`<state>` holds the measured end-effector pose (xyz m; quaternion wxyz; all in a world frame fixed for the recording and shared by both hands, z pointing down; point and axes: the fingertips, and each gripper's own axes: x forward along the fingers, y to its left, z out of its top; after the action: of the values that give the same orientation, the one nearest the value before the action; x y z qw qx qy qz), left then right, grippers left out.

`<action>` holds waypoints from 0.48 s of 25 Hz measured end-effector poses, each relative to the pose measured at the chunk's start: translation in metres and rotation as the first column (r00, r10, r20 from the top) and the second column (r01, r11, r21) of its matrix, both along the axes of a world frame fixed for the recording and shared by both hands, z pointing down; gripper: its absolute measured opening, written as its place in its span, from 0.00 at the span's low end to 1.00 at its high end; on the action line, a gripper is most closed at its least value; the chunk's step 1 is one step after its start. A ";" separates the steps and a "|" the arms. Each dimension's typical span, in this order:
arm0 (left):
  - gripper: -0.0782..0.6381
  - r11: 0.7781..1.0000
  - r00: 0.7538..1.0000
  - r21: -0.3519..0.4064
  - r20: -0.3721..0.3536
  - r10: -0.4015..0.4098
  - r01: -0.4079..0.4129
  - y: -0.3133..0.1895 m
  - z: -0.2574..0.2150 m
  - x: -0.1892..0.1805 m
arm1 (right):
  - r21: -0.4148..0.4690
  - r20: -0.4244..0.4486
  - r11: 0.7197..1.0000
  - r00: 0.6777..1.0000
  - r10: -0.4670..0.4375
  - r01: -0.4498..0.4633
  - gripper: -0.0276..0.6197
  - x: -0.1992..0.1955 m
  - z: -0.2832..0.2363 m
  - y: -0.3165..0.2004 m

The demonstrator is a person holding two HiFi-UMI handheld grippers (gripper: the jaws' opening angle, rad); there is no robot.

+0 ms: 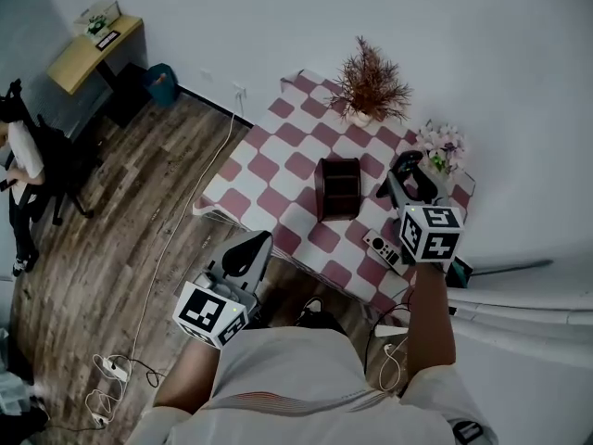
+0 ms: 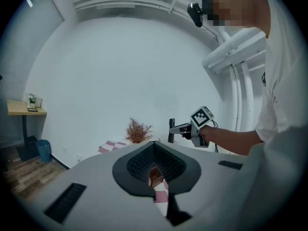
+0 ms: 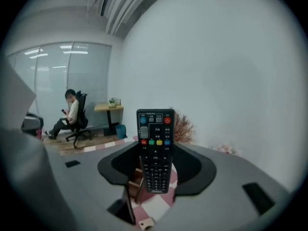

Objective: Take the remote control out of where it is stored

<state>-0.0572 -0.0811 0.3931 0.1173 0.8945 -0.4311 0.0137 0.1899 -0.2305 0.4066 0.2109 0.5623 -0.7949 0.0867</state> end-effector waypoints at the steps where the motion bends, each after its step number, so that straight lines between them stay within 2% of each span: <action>1: 0.12 1.000 1.000 0.000 0.000 0.000 0.000 -0.001 0.000 0.003 | -0.045 -0.025 0.999 1.000 -0.017 0.016 0.38 0.006 0.011 0.000; 4: 0.12 1.000 1.000 -0.005 0.000 -0.009 0.009 -0.003 0.002 0.010 | -0.173 -0.072 0.984 0.995 -0.064 0.051 0.38 0.020 0.046 0.000; 8: 0.12 0.999 0.999 -0.015 0.002 -0.033 0.033 -0.007 0.005 0.014 | -0.291 -0.096 0.954 0.989 -0.108 0.076 0.38 0.031 0.088 -0.002; 12: 0.12 0.997 0.998 -0.027 -0.002 -0.069 0.069 -0.012 0.010 0.016 | -0.412 -0.091 0.906 0.985 -0.148 0.098 0.38 0.036 0.131 -0.002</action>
<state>-0.0412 -0.0934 0.4027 0.1304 0.8775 -0.4613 0.0142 0.2257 -0.2324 0.5381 0.3754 0.4593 -0.7793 0.2022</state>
